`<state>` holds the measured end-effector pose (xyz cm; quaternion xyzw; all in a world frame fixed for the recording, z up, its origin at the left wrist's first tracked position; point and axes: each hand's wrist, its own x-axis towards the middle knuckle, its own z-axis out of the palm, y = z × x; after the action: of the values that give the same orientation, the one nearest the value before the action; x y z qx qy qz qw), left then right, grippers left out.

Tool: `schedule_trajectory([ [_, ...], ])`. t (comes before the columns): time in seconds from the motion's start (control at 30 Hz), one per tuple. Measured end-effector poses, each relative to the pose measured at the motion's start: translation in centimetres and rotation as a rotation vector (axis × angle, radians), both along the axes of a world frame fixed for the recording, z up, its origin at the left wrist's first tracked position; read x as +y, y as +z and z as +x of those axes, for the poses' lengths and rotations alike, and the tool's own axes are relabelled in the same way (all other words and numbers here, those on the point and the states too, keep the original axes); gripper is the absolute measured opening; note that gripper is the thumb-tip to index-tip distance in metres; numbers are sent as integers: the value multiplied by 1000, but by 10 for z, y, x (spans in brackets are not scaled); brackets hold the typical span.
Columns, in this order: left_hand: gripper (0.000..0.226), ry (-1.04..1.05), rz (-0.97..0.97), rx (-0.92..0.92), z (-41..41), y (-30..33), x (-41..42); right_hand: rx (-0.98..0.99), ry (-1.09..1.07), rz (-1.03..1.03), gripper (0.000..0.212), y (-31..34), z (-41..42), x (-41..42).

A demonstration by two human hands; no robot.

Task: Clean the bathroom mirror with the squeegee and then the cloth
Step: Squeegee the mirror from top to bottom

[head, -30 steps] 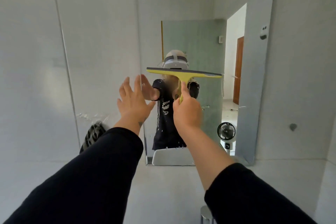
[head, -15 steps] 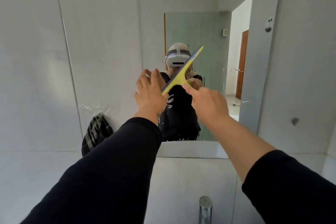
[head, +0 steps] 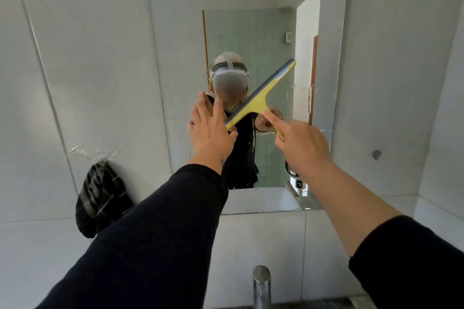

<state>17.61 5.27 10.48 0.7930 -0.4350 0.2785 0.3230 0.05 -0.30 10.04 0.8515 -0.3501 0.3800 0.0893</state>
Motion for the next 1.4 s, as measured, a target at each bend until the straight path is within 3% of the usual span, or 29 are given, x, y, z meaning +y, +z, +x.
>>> schedule_trajectory([
  [0.8,95,-13,9,70,-1,-6,-7,-371,54,273,57,-55,-20,-19],
  [1.0,95,-16,32,71,0,-6,-7,-568,68,416,59,-72,1,-2],
  [1.27,61,-18,-59,-19,13,-6,13,-731,116,559,61,-85,48,35],
  [1.4,56,1,-66,-11,30,-9,31,-768,106,555,59,-91,63,42],
])
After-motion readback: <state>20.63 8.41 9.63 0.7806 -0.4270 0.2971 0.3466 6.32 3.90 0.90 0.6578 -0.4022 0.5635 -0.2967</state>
